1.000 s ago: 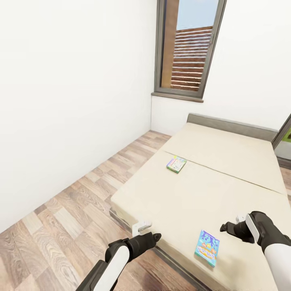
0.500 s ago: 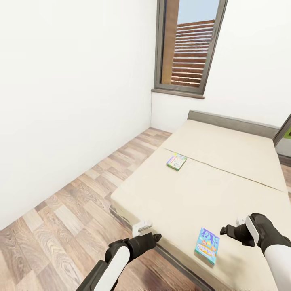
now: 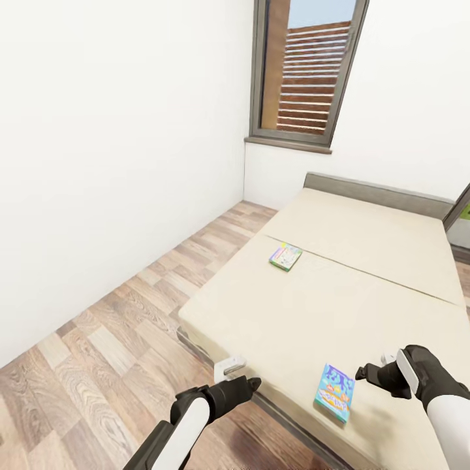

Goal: Put all the toys in the child's room - the three board games (two on the bed and one on the table), the two jigsaw puzzles on the table, and the tennis ball on the table - inside the toy box on the table in the child's room.

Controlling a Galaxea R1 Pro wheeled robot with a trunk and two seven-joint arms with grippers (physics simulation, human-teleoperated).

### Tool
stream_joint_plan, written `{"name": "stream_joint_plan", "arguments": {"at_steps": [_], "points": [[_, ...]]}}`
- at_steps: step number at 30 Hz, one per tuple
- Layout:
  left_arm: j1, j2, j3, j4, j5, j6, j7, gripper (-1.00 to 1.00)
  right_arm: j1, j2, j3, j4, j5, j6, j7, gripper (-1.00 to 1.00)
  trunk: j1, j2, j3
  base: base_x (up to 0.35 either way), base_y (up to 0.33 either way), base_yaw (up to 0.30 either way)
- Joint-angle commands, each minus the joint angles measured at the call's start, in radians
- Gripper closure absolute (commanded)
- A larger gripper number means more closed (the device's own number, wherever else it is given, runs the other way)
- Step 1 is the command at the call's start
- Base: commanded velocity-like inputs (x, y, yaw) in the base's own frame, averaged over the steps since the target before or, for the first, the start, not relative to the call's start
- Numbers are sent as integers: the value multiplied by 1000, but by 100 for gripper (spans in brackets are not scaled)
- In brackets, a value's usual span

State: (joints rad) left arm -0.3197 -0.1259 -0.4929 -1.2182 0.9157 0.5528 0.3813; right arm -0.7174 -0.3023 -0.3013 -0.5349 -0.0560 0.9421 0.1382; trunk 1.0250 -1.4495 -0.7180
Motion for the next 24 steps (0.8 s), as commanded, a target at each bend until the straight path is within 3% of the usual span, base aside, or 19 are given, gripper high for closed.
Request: {"name": "stream_joint_plan", "arguments": {"at_steps": [1,10,20,24], "points": [[-1,0,-1,-1,11,1,10,-100,0,0,-2,-1,-5,4,-2,-100,0,-1,-3,0,0,0],[-1,0,-1,-1,10,1,10,-100,-1,0,-2,-1,-5,-13,-2,-100,0,-1,-17,0,0,0],[-1,0,-1,-1,11,1,10,-100,-8,-1,-4,41,-5,-188,-1,-100,0,-1,-34,0,0,0],[0,0,-1,-1,11,1,10,-100,-9,-1,-4,57,-5,-216,-1,-100,0,-1,-40,0,0,0]]}}
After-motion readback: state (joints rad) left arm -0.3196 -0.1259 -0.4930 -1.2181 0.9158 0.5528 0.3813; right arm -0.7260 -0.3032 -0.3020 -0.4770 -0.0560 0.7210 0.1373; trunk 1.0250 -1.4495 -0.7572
